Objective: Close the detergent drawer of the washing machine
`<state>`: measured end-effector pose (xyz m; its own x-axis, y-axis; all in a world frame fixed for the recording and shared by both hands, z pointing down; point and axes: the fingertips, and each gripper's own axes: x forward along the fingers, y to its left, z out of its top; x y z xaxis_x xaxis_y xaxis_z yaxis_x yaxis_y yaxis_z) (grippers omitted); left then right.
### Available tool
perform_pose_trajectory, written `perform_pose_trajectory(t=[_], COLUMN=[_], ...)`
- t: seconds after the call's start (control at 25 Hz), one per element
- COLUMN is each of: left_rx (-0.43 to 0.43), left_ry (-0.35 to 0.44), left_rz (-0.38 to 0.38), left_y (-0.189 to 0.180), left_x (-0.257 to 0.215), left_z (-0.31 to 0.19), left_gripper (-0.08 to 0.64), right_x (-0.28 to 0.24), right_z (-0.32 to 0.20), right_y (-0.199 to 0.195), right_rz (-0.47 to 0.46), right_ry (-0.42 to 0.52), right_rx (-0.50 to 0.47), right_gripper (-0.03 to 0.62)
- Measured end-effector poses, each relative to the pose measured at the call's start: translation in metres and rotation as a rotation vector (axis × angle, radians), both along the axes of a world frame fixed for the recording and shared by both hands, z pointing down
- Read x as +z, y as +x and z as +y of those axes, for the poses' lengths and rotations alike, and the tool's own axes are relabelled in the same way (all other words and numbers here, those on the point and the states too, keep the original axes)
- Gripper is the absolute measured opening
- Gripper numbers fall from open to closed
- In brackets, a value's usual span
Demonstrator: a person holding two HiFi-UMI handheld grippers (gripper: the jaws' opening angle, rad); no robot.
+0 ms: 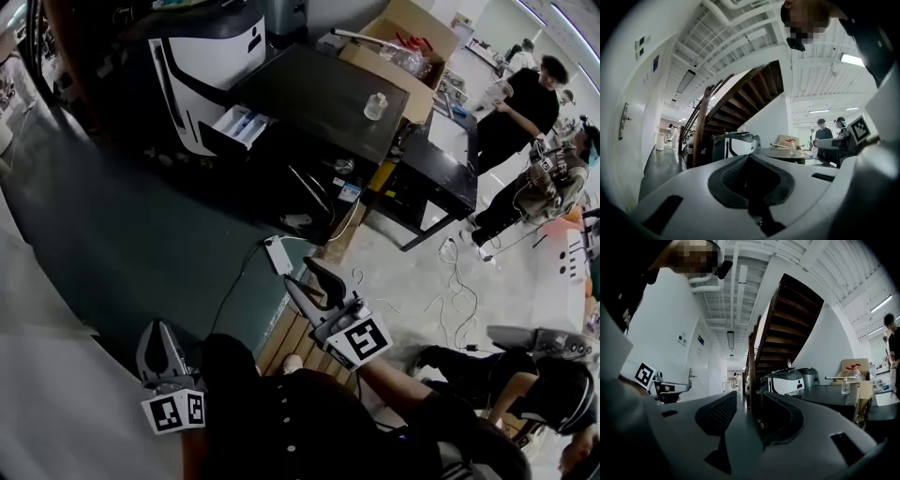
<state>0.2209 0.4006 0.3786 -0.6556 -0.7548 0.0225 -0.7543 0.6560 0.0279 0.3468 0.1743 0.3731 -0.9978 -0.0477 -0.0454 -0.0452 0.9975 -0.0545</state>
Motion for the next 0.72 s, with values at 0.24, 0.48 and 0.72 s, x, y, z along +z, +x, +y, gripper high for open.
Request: perform_pose_trajectory(t=[0.24, 0.48, 0.72], left_rx=[0.011, 0.038, 0.059], left_ry=[0.003, 0.021, 0.023], left_rz=[-0.010, -0.027, -0.028], left_y=[-0.049, -0.097, -0.140], left_x=[-0.014, -0.049, -0.076], left_z=[0.000, 0.003, 0.019], left_gripper=[0.014, 0.014, 0.014], right_x=[-0.022, -0.060, -0.085], right_z=[0.000, 0.010, 0.028], right_y=[-0.057, -0.108, -0.151], right_rz=[-0.039, -0.044, -0.036], right_ry=[0.005, 0.010, 0.012], right_rx=[0.002, 0.020, 0.030], right_gripper=[0.179, 0.172, 0.161])
